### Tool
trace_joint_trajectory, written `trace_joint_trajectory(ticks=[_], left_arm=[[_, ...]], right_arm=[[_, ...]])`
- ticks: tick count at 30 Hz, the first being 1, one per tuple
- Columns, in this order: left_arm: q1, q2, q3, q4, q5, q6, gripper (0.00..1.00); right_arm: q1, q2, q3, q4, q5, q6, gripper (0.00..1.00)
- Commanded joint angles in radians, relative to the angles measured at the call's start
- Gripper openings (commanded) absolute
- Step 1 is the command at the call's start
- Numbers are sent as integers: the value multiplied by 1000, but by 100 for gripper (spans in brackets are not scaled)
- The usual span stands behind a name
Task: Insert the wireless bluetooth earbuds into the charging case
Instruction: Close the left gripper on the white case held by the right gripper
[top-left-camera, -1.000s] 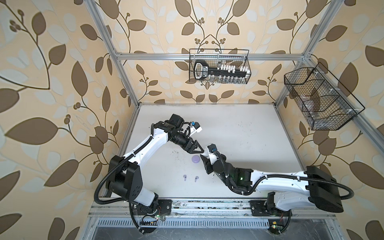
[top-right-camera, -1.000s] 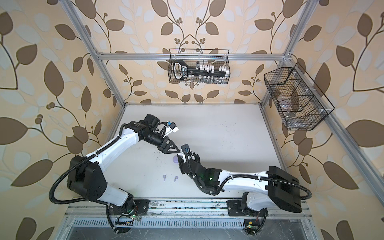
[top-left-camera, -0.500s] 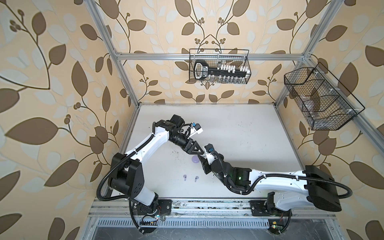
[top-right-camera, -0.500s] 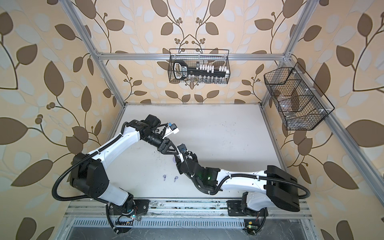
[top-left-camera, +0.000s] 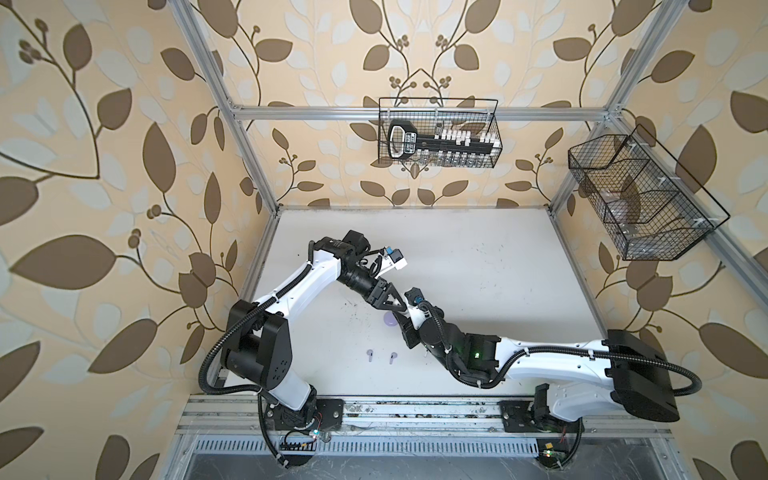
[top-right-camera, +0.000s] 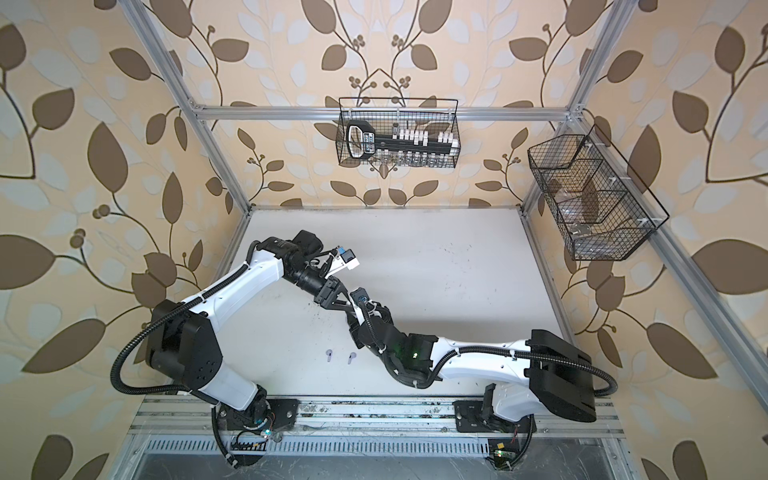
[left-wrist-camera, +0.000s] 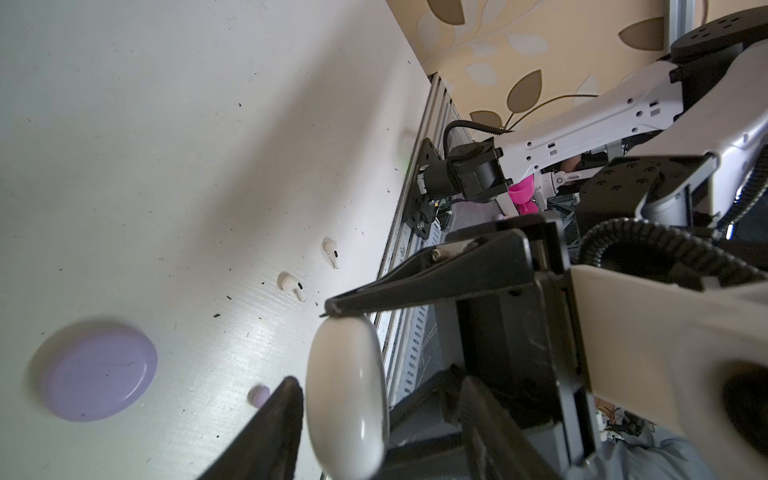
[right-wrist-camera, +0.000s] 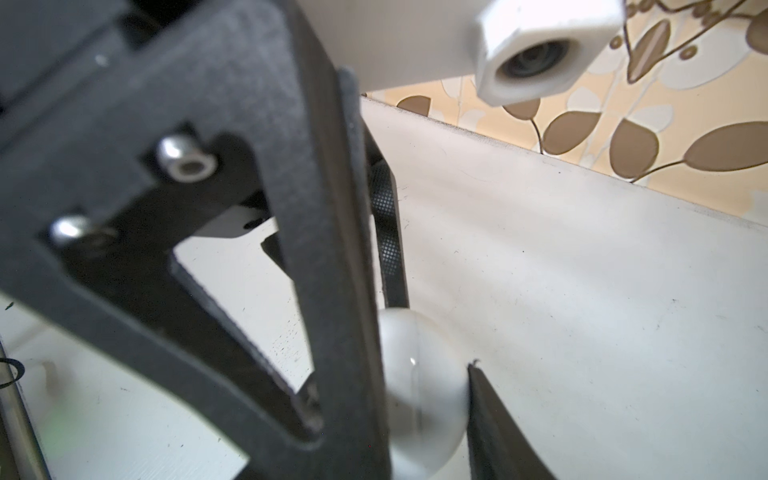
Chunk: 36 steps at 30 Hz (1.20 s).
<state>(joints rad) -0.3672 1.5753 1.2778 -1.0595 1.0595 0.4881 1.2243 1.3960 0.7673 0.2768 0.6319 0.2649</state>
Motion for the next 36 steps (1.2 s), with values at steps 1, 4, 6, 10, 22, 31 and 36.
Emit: trace_joint_trajectory(ticks=[1,4,6,10,22,31,36], left_arm=[[-3,1,31,-42,33,37,60],[-3,0,31,-40,30,37,57],[-3,1,28,-40,30,38,53],[-3,1,29,-39,30,37,46],[-3,0,20,-31,37,37,31],[-4,-1,19,-34,49,44,24],[-4,-6,15,-33,57,49,16]], right_arm=[[-2,12,33,-13,-3,-23,42],[-4,9,34,-19,-5,-26,42],[-5,8,33,-24,-3,-26,42],[-5,3,32,-32,-4,-26,42],[2,8,38,-45,-11,-26,40],[4,10,48,-66,-16,-29,40],[4,17,60,-82,-23,-32,43]])
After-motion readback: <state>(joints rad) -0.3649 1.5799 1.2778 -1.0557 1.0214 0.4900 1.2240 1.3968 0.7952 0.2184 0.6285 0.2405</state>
